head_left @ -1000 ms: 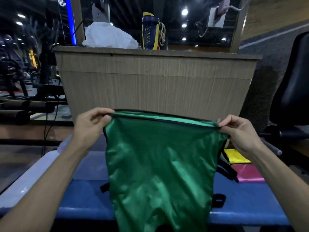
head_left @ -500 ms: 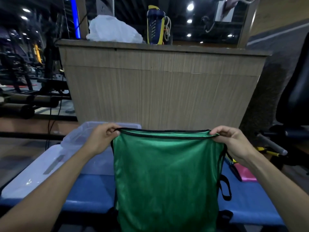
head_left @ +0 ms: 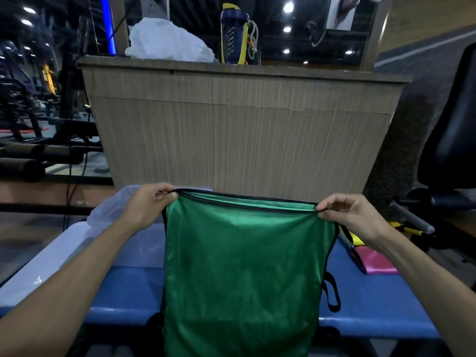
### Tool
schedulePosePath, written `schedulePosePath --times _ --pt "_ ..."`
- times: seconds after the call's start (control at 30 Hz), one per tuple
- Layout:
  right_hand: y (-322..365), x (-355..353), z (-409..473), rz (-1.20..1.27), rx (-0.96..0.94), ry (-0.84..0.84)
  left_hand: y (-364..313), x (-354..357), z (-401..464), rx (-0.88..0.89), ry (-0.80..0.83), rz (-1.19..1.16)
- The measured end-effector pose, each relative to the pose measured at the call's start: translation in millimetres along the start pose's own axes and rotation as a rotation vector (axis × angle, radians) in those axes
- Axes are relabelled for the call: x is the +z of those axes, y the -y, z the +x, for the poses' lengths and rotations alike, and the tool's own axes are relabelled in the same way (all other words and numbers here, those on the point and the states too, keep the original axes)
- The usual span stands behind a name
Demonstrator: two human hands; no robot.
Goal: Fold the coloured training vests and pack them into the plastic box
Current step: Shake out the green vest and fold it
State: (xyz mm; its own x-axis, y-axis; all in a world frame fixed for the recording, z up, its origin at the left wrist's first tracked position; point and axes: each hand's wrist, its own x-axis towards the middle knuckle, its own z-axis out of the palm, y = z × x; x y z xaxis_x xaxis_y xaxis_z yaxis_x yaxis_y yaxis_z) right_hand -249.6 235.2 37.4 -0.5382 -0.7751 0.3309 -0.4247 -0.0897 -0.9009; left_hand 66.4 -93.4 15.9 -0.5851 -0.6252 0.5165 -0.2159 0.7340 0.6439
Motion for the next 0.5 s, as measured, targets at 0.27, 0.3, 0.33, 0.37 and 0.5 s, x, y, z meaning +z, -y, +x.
schedulePosePath --times 0.27,0.3,0.33,0.37,0.5 --pt "-8 -15 5 0.085 0.15 0.075 -9 -10 -5 -0.017 0.062 -0.102" --pt "-7 -17 5 0.095 0.171 0.091 -12 -12 -5 -0.039 0.076 -0.145" --pt "-6 -18 5 0.109 0.192 0.11 -14 -14 -5 -0.061 0.094 -0.197" --pt "-4 -20 4 0.126 0.214 0.137 -14 -17 -3 -0.089 0.117 -0.262" --pt "-1 -32 3 0.132 0.303 0.239 -15 -33 -3 -0.197 0.276 -0.532"
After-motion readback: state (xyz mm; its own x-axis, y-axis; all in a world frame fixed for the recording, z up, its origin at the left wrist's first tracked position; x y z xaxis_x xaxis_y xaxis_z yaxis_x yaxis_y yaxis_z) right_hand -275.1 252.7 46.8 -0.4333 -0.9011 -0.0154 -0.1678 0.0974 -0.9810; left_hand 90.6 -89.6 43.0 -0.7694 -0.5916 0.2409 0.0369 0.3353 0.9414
